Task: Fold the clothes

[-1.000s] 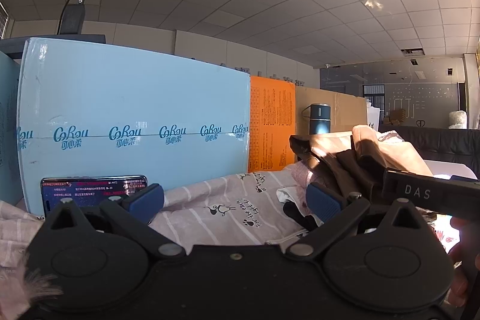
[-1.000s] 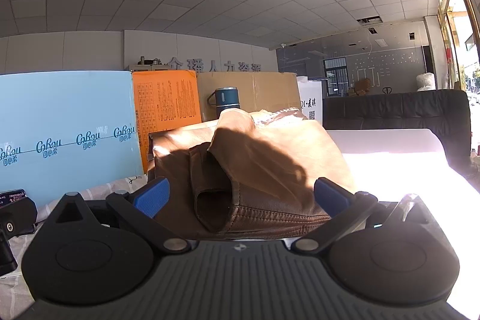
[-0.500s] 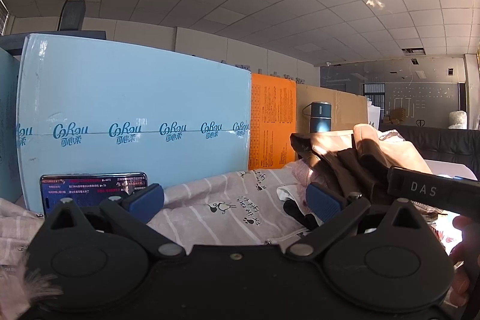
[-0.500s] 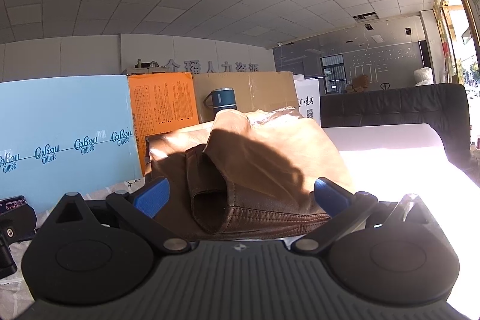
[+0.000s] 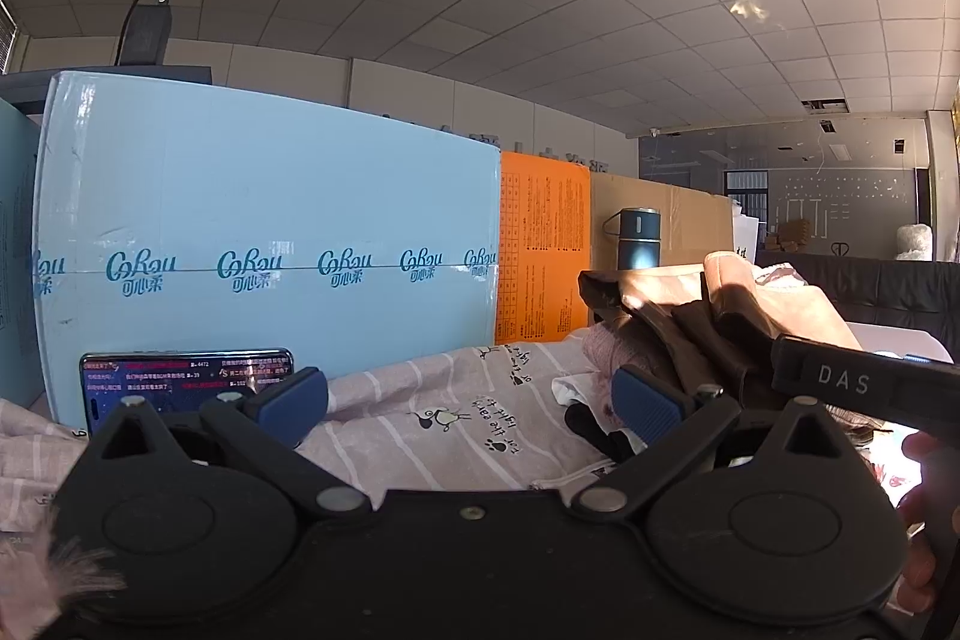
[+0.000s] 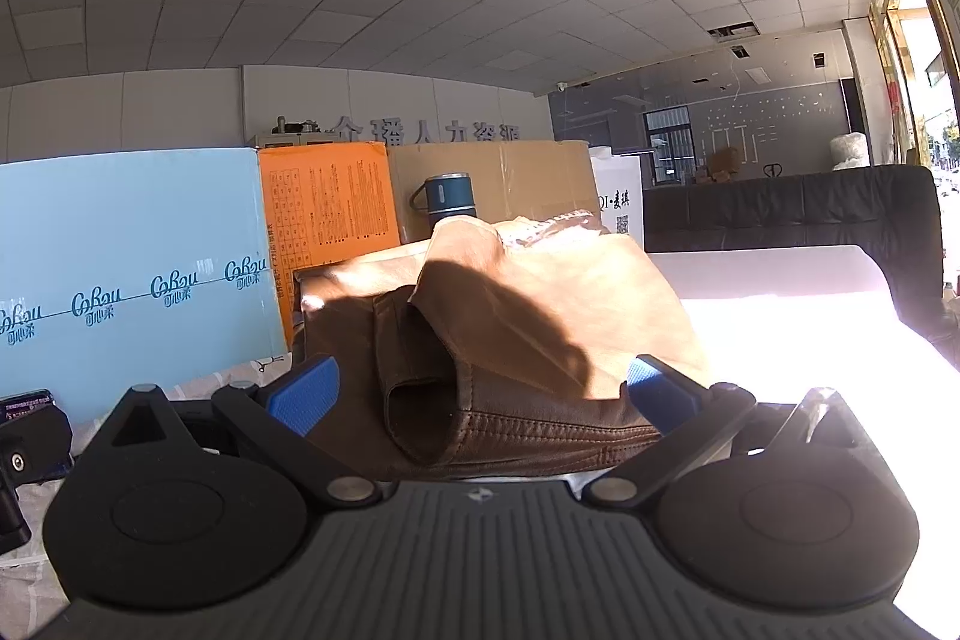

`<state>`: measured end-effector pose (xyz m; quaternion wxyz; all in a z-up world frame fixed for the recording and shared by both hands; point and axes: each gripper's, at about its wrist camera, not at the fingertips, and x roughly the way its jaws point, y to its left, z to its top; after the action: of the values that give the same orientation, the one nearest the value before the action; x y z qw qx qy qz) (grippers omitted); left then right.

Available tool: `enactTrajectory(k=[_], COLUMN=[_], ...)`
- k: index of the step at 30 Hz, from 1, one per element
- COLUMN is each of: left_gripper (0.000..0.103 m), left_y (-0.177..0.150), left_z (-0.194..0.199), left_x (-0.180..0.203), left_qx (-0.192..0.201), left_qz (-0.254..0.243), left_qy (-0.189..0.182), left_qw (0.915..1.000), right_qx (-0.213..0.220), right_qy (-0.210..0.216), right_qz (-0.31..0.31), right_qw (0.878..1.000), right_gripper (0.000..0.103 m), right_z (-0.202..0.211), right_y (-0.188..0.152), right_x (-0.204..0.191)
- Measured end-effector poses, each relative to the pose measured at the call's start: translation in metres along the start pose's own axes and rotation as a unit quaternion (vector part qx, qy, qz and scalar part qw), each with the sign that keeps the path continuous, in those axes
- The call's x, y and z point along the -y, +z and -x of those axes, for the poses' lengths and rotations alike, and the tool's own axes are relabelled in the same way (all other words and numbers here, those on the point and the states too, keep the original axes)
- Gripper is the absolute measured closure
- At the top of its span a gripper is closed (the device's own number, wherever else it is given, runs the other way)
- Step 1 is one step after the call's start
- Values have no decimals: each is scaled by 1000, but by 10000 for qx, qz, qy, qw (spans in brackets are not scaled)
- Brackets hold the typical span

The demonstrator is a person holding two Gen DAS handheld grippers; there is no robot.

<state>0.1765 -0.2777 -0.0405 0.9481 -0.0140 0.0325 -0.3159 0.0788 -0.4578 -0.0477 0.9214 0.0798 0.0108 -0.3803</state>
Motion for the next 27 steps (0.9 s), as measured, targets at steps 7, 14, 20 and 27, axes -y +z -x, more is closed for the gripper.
enactTrajectory(k=[7,14,20,27], left_gripper=[0,0,0,0], left_y=[0,1,1,0], left_z=[0,0,-1,-1], left_x=[0,-1,-1,-2], left_qx=[3,-6,-20,-22], left_qz=[2,15,33,43], left_qy=[-4,-3,-6,-11], left_qw=[10000,10000,10000,10000], right_qx=[-11,-18,-31,-33], right_qy=[4,10,21,24], right_qz=[-13,-13,-29,-39], right_qw=[10000,10000,10000,10000], right_gripper=[0,0,0,0], right_z=[0,0,1,0], right_y=[0,0,-1,0], right_x=[1,1,1,1])
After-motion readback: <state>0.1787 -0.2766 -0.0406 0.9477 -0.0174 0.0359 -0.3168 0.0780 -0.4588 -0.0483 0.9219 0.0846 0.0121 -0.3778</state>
